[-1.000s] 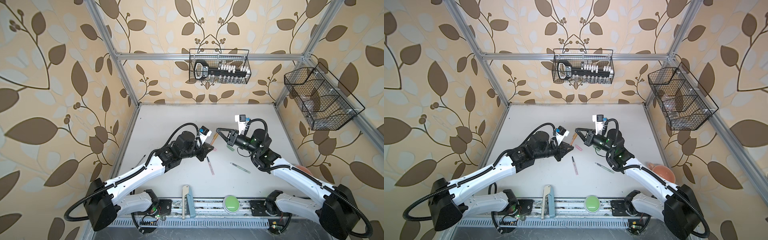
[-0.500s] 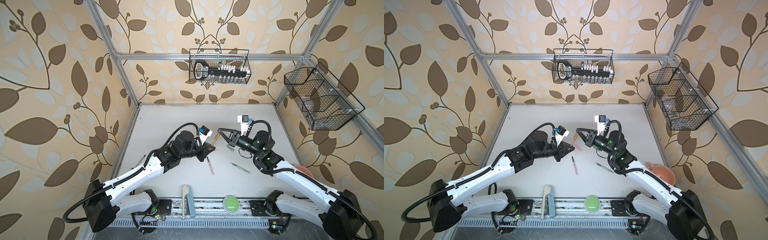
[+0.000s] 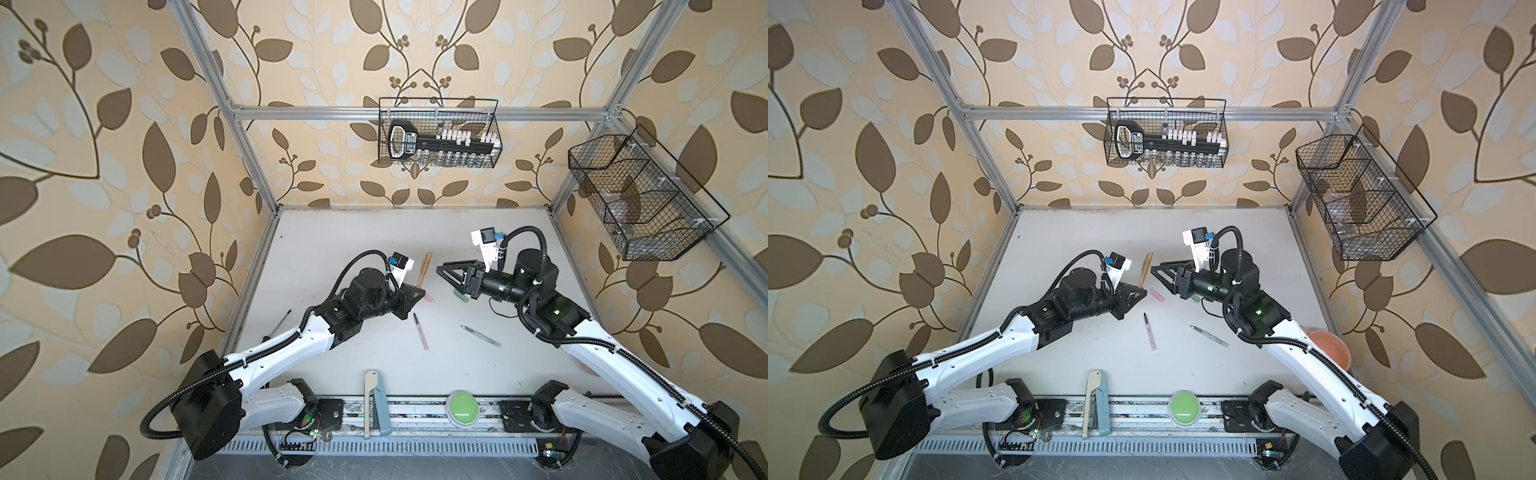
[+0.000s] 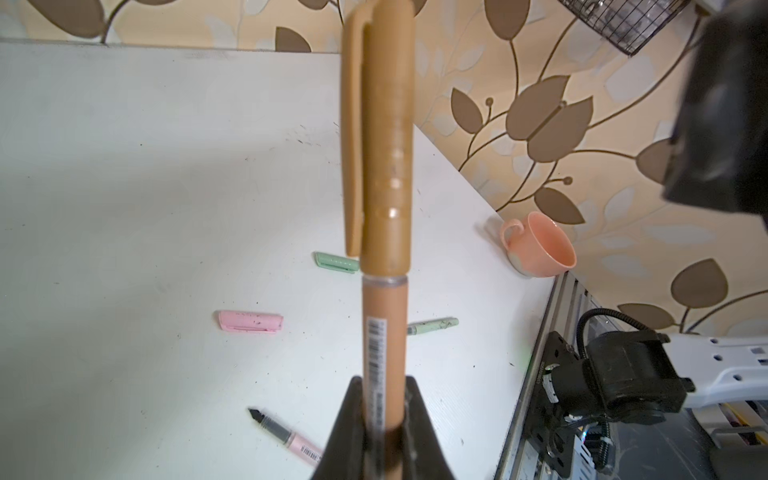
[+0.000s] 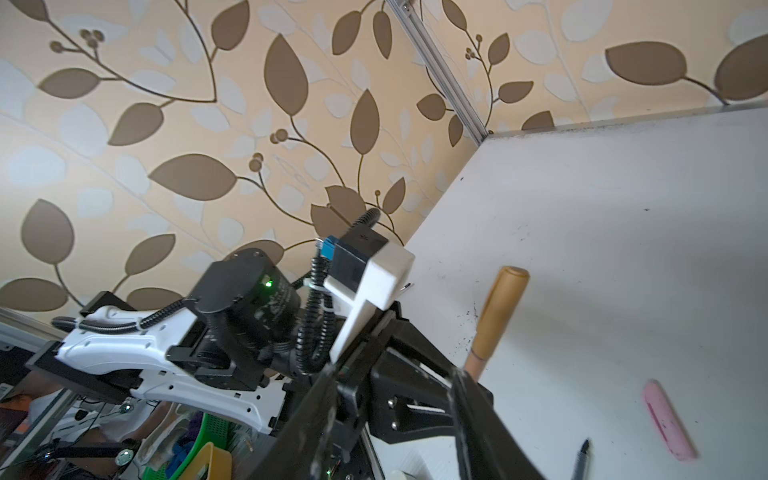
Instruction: Insert the pens into the pen caps
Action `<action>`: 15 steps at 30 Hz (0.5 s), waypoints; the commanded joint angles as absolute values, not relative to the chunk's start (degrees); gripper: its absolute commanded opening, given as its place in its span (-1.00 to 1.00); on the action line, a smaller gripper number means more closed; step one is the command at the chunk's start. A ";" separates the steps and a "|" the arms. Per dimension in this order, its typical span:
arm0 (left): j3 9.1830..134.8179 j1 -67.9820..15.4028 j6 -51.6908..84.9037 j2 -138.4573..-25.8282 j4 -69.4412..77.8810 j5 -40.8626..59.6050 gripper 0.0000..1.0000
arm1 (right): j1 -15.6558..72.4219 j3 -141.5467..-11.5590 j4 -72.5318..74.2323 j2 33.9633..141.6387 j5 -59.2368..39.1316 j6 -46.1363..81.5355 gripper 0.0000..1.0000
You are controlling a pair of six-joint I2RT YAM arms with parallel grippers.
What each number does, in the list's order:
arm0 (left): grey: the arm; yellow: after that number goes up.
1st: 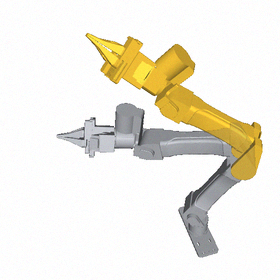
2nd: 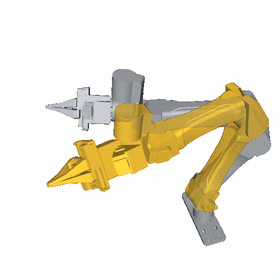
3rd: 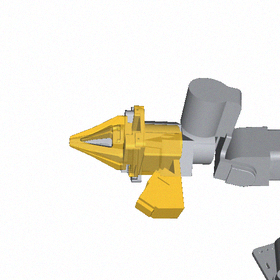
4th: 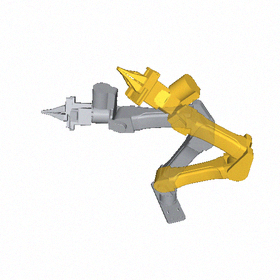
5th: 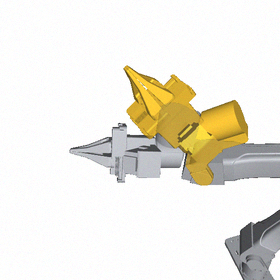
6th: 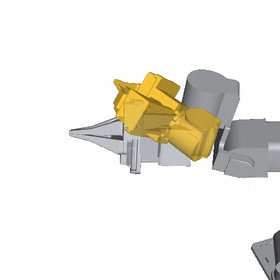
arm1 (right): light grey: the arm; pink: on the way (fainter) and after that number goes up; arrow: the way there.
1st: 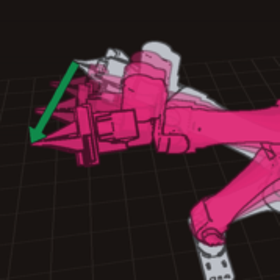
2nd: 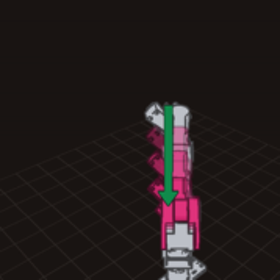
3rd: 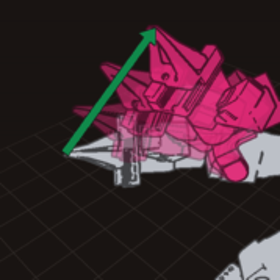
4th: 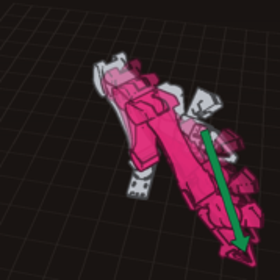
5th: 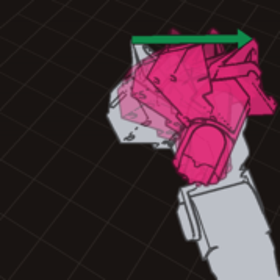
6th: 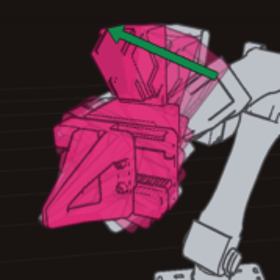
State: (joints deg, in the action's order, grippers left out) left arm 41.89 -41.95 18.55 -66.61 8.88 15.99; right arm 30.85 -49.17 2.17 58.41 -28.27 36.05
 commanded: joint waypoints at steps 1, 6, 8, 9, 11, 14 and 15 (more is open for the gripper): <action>42.36 -42.01 20.34 -63.32 13.62 16.37 -1.00 | 31.00 -50.71 -1.32 60.64 -26.55 33.31 -0.07; 42.19 -42.27 20.57 -62.58 13.71 16.72 -1.00 | 32.40 -50.37 1.61 63.90 -26.81 34.26 -0.05; 42.07 -42.36 20.73 -62.67 14.03 16.95 -1.00 | 33.07 -50.59 2.81 65.21 -27.10 34.41 -0.04; 41.93 -42.45 20.82 -62.75 14.23 17.05 -1.00 | 33.18 -50.71 3.72 65.76 -27.40 34.70 -0.05; 41.85 -42.63 21.01 -62.93 14.41 17.14 -1.00 | 33.27 -50.71 5.60 66.61 -27.73 35.33 -0.05; 41.70 -42.89 21.11 -63.19 14.52 17.23 -1.00 | 33.16 -51.37 7.26 68.10 -27.77 35.83 -0.06; 41.71 -42.89 21.13 -63.26 14.56 17.23 -1.00 | 33.14 -51.69 7.82 68.70 -27.93 36.03 -0.08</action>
